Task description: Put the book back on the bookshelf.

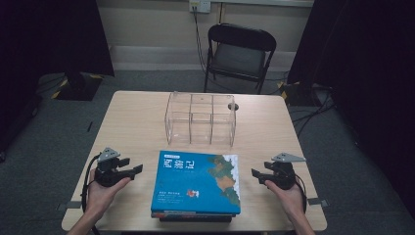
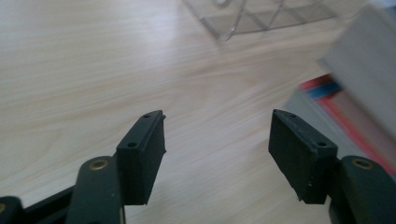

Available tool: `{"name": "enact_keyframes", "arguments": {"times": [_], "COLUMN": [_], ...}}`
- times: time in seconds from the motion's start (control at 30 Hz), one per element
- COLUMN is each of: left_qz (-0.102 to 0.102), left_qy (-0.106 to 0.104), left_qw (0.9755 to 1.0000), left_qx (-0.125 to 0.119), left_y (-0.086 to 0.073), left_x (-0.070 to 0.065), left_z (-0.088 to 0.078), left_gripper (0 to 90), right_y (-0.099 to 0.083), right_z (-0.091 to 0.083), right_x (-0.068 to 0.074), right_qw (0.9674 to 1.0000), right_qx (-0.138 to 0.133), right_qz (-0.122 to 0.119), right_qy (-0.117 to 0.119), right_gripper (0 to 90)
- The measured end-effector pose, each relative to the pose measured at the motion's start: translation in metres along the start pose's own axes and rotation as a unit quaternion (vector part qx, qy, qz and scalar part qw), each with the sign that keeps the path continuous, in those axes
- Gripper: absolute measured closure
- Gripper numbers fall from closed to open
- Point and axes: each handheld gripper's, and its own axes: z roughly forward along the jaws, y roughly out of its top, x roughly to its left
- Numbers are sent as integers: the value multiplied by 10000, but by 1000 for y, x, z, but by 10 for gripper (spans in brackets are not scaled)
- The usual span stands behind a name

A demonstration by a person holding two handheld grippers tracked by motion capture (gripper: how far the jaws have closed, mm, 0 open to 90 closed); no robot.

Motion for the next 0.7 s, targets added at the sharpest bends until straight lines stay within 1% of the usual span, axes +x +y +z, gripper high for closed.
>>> {"name": "enact_keyframes", "arguments": {"times": [0.03, 0.07, 0.1, 0.13, 0.17, 0.2, 0.23, 0.3, 0.33, 0.37, 0.4, 0.47, 0.5, 0.53, 0.57, 0.6, 0.63, 0.67, 0.7], "left_qz": [8, 2, 24, 86, 131, 170, 276, 344, 344, 304, 333, 331, 345, 350, 366, 356, 386, 413, 427], "left_qy": [-66, -110, -130, -192, -327, -401, -518, -550, -550, -633, -570, -520, -410, -370, -398, -467, -553, -578, -623], "left_qw": [10000, 9999, 9999, 9997, 9993, 9990, 9982, 9979, 9979, 9974, 9976, 9978, 9982, 9982, 9981, 9978, 9971, 9969, 9964], "left_qx": [-41, -72, -98, -105, -128, -117, -80, -87, -87, -148, -205, -251, -286, -310, -307, -322, -341, -345, -379], "left_y": [2, 4, 5, 7, 9, 11, 13, 14, 14, 16, 17, 20, 22, 22, 23, 24, 25, 25, 27], "left_x": [-4, -7, -10, -12, -16, -17, -20, -24, -24, -29, -32, -37, -39, -41, -43, -44, -47, -49, -53], "left_z": [-3, -5, -6, -8, -10, -11, -12, -13, -13, -16, -18, -20, -21, -21, -21, -21, -21, -21, -22], "left_gripper": [382, 384, 384, 384, 384, 391, 409, 443, 444, 444, 443, 446, 453, 477, 498, 498, 498, 498, 495], "right_y": [3, 6, 9, 11, 15, 19, 22, 31, 33, 39, 42, 51, 56, 61, 64, 68, 71, 74, 75], "right_z": [-3, -7, -10, -12, -14, -17, -19, -22, -24, -27, -29, -34, -35, -36, -36, -36, -34, -29, -26], "right_x": [3, 7, 10, 11, 13, 15, 16, 20, 22, 27, 30, 37, 40, 44, 47, 51, 55, 59, 62], "right_qw": [9999, 9997, 9994, 9992, 9990, 9984, 9982, 9972, 9969, 9963, 9958, 9938, 9928, 9916, 9909, 9898, 9888, 9879, 9878], "right_qx": [-110, -228, -324, -353, -373, -439, -464, -529, -564, -643, -692, -884, -929, -993, -1013, -1049, -1082, -1068, -1018], "right_qz": [-23, -75, -119, -155, -171, -218, -277, -377, -410, -470, -491, -546, -606, -659, -690, -740, -776, -811, -845], "right_qy": [26, 74, 51, 76, 173, 270, 276, 370, 362, 325, 334, 405, 459, 504, 550, 625, 667, 774, 827], "right_gripper": [383, 428, 452, 460, 477, 483, 487, 495, 492, 475, 469, 460, 459, 455, 447, 434, 427, 426, 421]}}
